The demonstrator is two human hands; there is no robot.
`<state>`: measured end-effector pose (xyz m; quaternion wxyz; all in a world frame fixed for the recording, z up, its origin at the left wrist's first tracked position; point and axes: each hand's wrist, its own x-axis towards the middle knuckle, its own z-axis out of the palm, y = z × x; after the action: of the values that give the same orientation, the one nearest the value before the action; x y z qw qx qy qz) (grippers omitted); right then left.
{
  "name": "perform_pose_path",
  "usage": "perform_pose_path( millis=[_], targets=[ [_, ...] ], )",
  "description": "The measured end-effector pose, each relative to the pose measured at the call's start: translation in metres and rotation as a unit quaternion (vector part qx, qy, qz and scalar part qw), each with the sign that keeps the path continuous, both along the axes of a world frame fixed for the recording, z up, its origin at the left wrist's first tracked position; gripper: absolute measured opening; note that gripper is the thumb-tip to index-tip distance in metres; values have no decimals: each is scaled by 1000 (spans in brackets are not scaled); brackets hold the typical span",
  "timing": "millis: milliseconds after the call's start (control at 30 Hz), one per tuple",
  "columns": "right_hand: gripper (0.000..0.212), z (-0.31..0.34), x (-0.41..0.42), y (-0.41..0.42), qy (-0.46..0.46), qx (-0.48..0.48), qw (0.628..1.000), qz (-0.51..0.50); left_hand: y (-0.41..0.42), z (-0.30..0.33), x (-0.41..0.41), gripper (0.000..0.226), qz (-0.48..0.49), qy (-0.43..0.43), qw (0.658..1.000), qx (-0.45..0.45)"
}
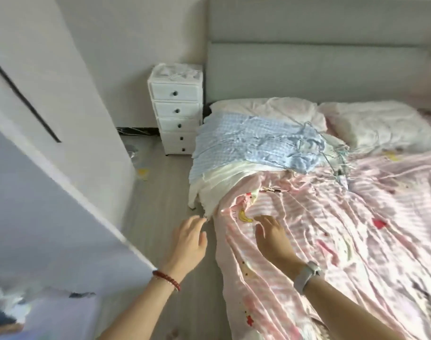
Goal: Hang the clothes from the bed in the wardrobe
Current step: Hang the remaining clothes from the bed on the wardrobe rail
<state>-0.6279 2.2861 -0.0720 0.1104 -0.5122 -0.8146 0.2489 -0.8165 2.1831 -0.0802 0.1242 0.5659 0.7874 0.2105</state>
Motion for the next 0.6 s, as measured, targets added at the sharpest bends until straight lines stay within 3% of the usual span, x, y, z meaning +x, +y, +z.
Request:
perform_pose_path(
  millis=[333,600],
  targets=[
    [33,-30,38,129,23,-52,976,-212,218,-21,2,40,-141,-28,988,-50],
    [31,-52,32,256,56,-86,942,-320,356,-47,-28,38,-167,-19,982,-85]
  ],
)
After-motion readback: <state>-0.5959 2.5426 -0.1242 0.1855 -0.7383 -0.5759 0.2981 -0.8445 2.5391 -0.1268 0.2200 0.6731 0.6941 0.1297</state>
